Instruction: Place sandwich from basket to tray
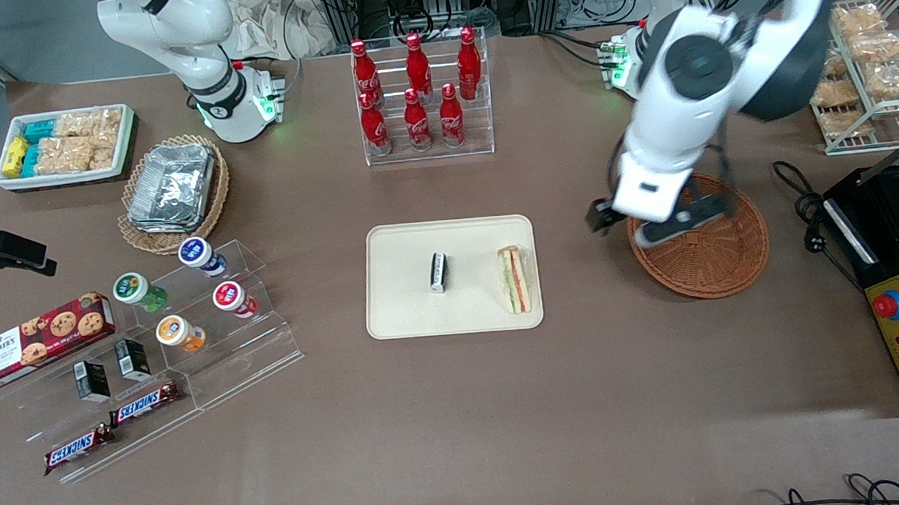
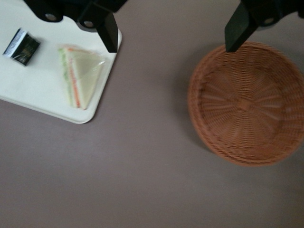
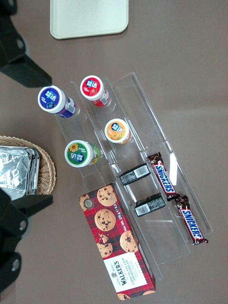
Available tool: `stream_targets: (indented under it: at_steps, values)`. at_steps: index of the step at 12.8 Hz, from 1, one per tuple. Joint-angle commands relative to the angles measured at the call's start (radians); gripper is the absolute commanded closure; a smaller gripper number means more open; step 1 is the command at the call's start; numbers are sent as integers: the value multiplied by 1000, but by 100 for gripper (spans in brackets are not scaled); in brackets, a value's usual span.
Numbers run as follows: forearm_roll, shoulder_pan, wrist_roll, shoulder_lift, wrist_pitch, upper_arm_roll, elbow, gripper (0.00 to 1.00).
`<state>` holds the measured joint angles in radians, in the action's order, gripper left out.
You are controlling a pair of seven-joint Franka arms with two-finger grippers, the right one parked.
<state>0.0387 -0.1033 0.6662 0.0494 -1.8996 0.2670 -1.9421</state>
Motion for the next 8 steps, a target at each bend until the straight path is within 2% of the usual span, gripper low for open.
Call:
stream_targets:
  at_steps: [1, 3, 5, 8]
  values:
    - [-42, -45, -254, 171, 116, -191, -67, 0]
    - [-22, -1, -452, 198, 242, -225, -25, 0]
    - [-22, 65, -600, 190, 284, -226, 32, 0]
    - [-20, 85, -672, 120, 310, -227, 162, 0]
